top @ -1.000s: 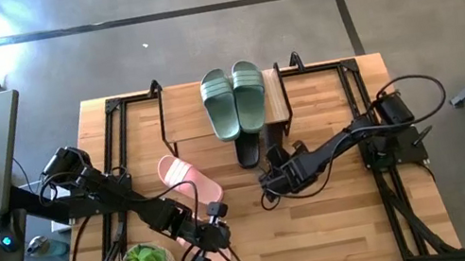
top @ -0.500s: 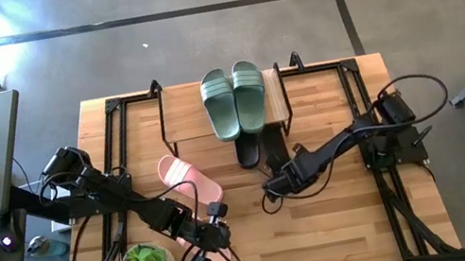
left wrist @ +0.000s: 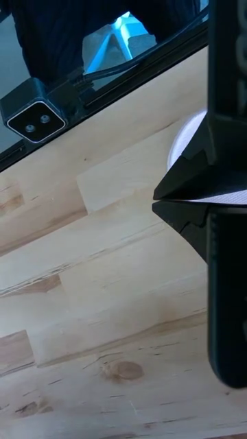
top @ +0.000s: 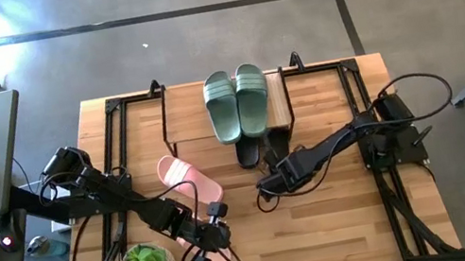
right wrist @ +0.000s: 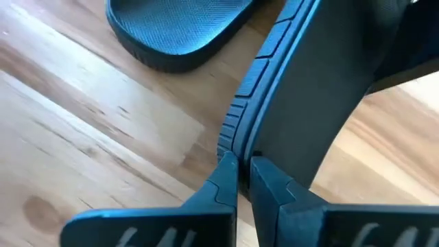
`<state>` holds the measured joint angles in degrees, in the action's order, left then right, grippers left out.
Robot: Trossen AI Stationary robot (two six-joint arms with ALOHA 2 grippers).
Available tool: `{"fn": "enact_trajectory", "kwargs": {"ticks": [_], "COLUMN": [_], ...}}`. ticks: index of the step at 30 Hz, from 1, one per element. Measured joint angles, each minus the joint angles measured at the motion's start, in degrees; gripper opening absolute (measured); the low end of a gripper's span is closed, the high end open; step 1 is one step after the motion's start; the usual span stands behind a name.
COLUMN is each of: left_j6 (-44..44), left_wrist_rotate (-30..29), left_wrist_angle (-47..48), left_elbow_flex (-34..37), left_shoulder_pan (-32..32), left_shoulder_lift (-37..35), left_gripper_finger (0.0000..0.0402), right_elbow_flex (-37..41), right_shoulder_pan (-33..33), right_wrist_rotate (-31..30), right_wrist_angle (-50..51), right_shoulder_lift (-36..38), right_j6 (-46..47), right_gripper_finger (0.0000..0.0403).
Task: Pick and place slides into the shelf
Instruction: Adjust the black slippers under the shelf
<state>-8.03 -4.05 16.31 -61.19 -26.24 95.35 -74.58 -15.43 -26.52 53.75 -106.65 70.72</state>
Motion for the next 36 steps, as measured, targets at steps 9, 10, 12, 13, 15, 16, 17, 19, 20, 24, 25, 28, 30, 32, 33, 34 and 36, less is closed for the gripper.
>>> {"fn": "enact_trajectory", "kwargs": {"ticks": [9,10,12,13,15,16,17,19,20,24,25,28,30,32,33,34,36], "left_j6": [0.02,0.02,0.02,0.02,0.02,-0.02,-0.16,-0.61,-0.87,-1.22,-1.23,-1.25,-1.27,-1.27,-1.28,-1.27,-1.27], "left_wrist_rotate": [0.00,0.00,0.00,0.00,0.00,0.00,0.00,0.00,0.00,0.02,0.00,0.02,0.00,0.01,0.00,0.00,0.00], "left_wrist_angle": [-0.11,-0.11,-0.11,-0.11,-0.11,-0.11,-0.11,-0.11,-0.09,-0.03,-0.04,-0.02,0.02,0.02,0.04,0.06,0.07], "left_elbow_flex": [0.00,0.00,0.00,0.00,0.00,0.00,0.00,0.00,0.00,0.00,0.00,0.00,0.00,0.00,0.00,0.00,0.00], "left_shoulder_pan": [-0.02,-0.02,-0.02,-0.02,-0.02,-0.02,-0.02,-0.02,-0.02,-0.02,-0.02,-0.02,-0.02,-0.02,-0.02,-0.02,-0.02], "left_shoulder_lift": [0.00,0.00,0.00,0.00,0.00,0.00,0.00,0.00,0.00,0.00,0.00,0.00,0.00,0.00,0.00,0.00,0.00], "left_gripper_finger": [0.0003,0.0003,0.0003,0.0003,0.0003,0.0003,0.0003,0.0003,0.0003,0.0003,0.0003,0.0003,0.0003,0.0003,0.0003,0.0003,0.0003], "right_elbow_flex": [-0.96,-0.96,-0.96,-0.96,-0.96,-0.94,-0.94,-0.94,-0.94,-0.94,-0.94,-0.94,-0.94,-0.94,-0.94,-0.94,-0.99], "right_shoulder_pan": [3.83,4.33,5.32,5.75,6.51,6.85,7.07,7.35,7.45,7.57,7.57,7.57,7.57,7.38,7.19,6.87,5.92], "right_wrist_rotate": [2.77,2.99,3.28,3.73,4.42,5.05,5.87,6.45,6.69,7.00,6.84,5.76,5.20,4.40,4.10,3.80,2.83], "right_wrist_angle": [0.18,0.16,-0.21,-0.65,-2.08,-2.79,-3.64,-5.21,-5.76,-6.27,-5.87,-4.34,-3.20,-2.88,-2.77,-2.77,-2.70], "right_shoulder_lift": [0.02,0.02,0.02,0.02,0.02,0.02,0.02,0.02,0.02,0.04,0.04,0.04,0.04,0.04,0.04,0.04,0.04], "right_j6": [-6.25,-7.03,-9.33,-10.41,-12.51,-13.59,-14.71,-16.50,-17.65,-19.80,-19.73,-19.27,-18.93,-19.52,-20.01,-20.22,-21.20], "right_gripper_finger": [0.0000,0.0000,0.0000,0.0000,0.0000,0.0002,0.0006,0.0016,0.0024,0.0062,0.0071,0.0098,0.0112,0.0121,0.0124,0.0125,0.0125]}}
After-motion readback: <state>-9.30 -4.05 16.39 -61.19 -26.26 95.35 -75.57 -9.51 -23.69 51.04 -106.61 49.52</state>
